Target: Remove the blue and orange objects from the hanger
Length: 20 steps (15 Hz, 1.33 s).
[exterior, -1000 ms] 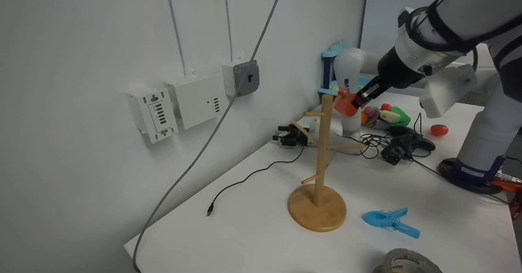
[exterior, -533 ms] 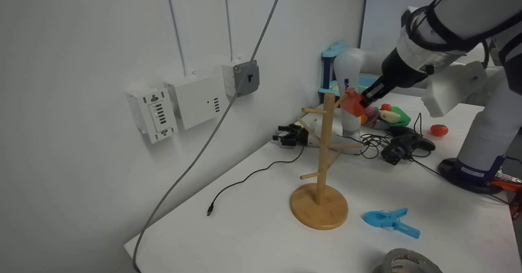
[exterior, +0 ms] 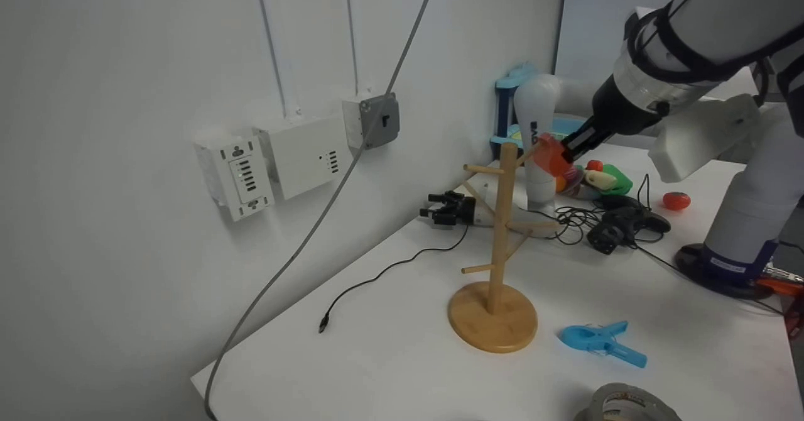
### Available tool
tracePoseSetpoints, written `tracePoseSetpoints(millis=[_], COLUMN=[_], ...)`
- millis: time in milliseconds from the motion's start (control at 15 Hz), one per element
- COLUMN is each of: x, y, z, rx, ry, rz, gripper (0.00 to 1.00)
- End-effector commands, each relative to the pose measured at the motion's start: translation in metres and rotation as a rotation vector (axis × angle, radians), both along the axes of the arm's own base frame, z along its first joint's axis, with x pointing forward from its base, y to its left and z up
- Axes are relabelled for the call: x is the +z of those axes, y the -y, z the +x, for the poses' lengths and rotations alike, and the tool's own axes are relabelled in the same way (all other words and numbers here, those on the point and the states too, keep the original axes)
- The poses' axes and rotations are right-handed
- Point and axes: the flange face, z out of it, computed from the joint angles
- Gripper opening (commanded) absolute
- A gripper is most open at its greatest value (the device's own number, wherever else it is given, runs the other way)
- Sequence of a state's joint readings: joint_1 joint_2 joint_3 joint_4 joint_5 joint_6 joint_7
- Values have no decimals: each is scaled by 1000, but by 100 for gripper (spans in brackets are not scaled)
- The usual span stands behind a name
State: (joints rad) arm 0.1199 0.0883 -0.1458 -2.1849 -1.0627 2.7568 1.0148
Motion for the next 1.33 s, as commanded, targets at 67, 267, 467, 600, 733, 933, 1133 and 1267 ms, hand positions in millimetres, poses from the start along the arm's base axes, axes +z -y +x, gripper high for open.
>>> tracePoseSetpoints(millis=[67, 267, 467, 600, 733, 933, 1133, 1267], x=[7, 6, 6, 6, 6, 6, 7, 9], y=[-1, -1, -1, -1, 0, 1, 46, 62], z=[-8, -9, -10, -10, -10, -11, -5, -5], rx=[-48, -64, -78, -85, -94, -117, -157, -187], ry=[33, 46, 58, 66, 74, 83, 82, 85], rz=[-35, -46, -49, -55, -67, -90, -114, -129], gripper=[1, 1, 1, 1, 1, 1, 1, 1])
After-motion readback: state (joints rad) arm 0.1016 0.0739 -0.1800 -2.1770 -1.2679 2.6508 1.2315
